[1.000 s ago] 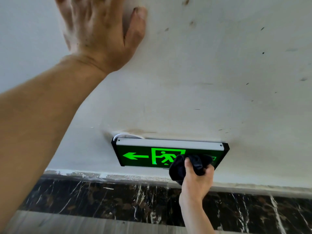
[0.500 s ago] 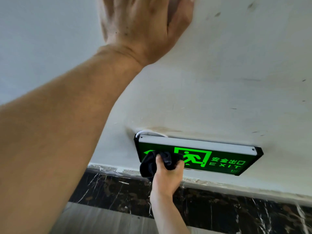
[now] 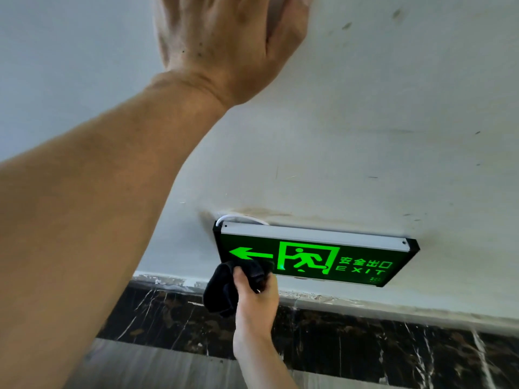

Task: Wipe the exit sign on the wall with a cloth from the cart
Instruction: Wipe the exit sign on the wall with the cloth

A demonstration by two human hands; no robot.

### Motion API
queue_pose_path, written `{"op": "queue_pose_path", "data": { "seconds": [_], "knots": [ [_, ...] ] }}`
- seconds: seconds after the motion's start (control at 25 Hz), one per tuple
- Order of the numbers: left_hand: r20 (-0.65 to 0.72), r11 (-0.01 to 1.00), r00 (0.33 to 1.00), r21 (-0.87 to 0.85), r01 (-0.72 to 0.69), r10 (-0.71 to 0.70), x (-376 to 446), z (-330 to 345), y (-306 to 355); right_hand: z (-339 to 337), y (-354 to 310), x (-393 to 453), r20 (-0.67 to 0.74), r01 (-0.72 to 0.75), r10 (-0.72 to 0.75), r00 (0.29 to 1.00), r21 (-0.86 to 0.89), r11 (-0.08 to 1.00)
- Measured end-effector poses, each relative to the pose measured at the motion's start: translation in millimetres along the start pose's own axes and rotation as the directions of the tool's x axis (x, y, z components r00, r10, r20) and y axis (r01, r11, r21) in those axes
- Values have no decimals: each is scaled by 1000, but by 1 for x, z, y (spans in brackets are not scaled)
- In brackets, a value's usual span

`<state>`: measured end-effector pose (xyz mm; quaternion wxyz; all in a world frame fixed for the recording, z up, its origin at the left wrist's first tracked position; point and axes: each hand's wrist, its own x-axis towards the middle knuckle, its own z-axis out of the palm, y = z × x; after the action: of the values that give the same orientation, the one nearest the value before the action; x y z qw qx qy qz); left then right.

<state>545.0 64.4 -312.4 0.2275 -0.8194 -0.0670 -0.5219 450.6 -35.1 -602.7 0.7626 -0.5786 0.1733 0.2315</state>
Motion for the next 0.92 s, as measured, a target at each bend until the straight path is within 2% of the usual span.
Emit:
{"op": "queue_pose_path", "data": {
  "seconds": [0.04,0.08,0.12,0.2,0.28,0.4,0.64,0.72,0.84,0.92],
  "knots": [
    [-204,996,977,-76,40,-55,0,3,4,-19,-3,3,-45,-51,56,997,102,994],
    [-276,994,958,-88,58,-81,-6,11,3,-39,-7,6,-97,-97,118,988,193,976],
    [-260,992,960,-94,85,-107,-10,10,-5,-61,-14,12,-153,-130,175,973,267,955],
    [-115,992,988,-77,98,-107,-7,7,19,-106,-31,25,-272,-144,244,931,341,929],
    [-72,992,991,-73,104,-109,-4,9,11,-147,-49,38,-368,-102,247,897,372,923],
    [-17,984,988,-97,152,-154,-4,11,1,-180,-69,53,-437,-22,195,878,370,929],
    [5,973,981,-129,193,-194,-2,10,5,-172,-83,78,-516,125,28,856,260,958],
    [27,973,977,-79,215,-214,-4,16,6,-160,-79,81,-522,137,11,853,245,960],
    [213,963,940,84,256,-268,1,33,-3,-139,-68,78,-485,148,-15,874,237,960],
    [289,957,913,133,258,-287,3,37,-8,-124,-58,74,-456,137,-15,890,236,962]
  ]
}}
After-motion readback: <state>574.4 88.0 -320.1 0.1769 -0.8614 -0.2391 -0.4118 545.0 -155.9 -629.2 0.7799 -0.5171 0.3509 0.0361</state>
